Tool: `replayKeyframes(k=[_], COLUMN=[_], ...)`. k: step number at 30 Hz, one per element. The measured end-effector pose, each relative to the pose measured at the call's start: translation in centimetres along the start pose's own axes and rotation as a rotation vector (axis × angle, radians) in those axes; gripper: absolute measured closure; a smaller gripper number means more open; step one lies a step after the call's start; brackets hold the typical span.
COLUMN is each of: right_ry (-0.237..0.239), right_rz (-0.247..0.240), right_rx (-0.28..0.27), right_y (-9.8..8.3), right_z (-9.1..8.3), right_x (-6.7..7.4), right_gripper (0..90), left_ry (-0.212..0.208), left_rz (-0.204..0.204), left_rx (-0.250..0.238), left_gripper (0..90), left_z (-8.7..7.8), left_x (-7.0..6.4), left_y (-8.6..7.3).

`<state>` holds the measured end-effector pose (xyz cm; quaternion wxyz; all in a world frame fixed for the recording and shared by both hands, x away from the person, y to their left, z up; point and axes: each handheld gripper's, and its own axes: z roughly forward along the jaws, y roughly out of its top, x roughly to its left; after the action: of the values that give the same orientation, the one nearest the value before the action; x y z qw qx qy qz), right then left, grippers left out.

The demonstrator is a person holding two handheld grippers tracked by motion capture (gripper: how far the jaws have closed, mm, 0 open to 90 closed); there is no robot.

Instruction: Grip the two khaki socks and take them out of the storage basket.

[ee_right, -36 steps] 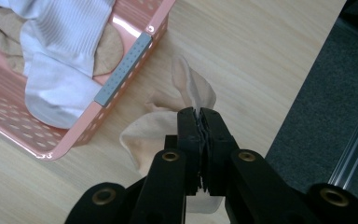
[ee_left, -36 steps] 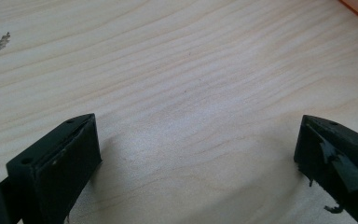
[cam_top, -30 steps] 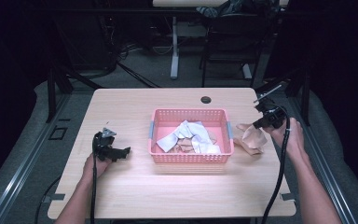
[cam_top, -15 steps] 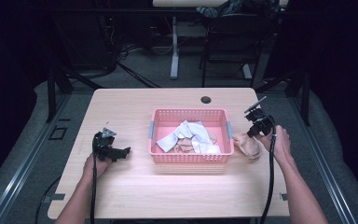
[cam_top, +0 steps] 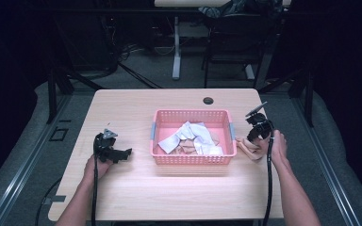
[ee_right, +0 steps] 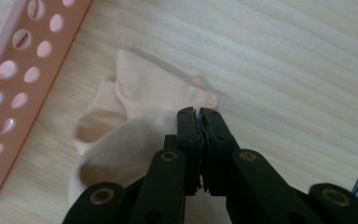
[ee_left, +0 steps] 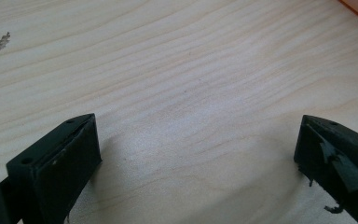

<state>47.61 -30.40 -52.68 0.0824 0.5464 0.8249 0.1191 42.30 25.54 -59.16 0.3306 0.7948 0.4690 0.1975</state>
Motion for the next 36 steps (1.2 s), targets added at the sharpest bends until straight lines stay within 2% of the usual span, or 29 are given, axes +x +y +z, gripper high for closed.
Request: replayKeyframes(k=[1,2,6,8,10,13,19,22,25,28,32,36], right_ry=[0.001,0.003,0.003,0.012,0.027,0.027,0.014,0.032,0.025,0.012,0.015,0.012], right_rz=[0.019,0.006,0.001,0.007,0.016,0.008,-0.037,-0.054,-0.060,-0.073,-0.074,-0.072], right_rx=[-0.030,-0.027,-0.088,-0.113,-0.143,-0.164,-0.210,-0.227,-0.255,-0.253,-0.255,-0.249], right_y=[-0.1,-0.1,-0.7,-1.2,-1.7,-2.3,-3.6,-4.5,-5.5,-6.5,-7.9,-9.5], right_z=[-0.1,-0.5,-2.3,-3.3,-4.3,-5.9,-8.6,-9.5,-10.2,-10.6,-10.4,-9.5], right_x=[0.0,-0.1,-0.1,0.0,0.0,0.1,0.9,1.3,1.7,2.0,2.3,2.6], right_gripper=[84.4,81.2,63.5,52.8,46.5,33.8,17.1,13.9,11.9,9.2,7.4,6.3], left_ry=[-0.001,-0.001,-0.001,-0.001,-0.001,-0.001,0.001,0.001,0.001,0.001,0.001,0.001], left_rz=[0.000,0.000,-0.001,0.000,0.000,0.000,-0.002,-0.001,-0.002,-0.001,-0.002,-0.002], left_rx=[0.000,0.000,-0.001,0.000,0.000,0.000,0.001,0.000,0.000,0.001,0.001,0.001], left_gripper=[0.0,0.0,0.0,0.0,0.0,0.0,0.0,0.0,0.0,0.0,0.0,0.0], left_z=[0.0,0.0,0.0,0.0,0.0,0.0,0.0,0.0,0.0,0.0,0.0,0.0], left_x=[0.0,0.0,0.0,0.0,0.0,0.0,0.0,0.0,0.0,0.0,0.0,0.0], left_y=[0.0,0.0,0.0,0.0,0.0,0.0,0.0,0.0,0.0,0.0,0.0,0.0])
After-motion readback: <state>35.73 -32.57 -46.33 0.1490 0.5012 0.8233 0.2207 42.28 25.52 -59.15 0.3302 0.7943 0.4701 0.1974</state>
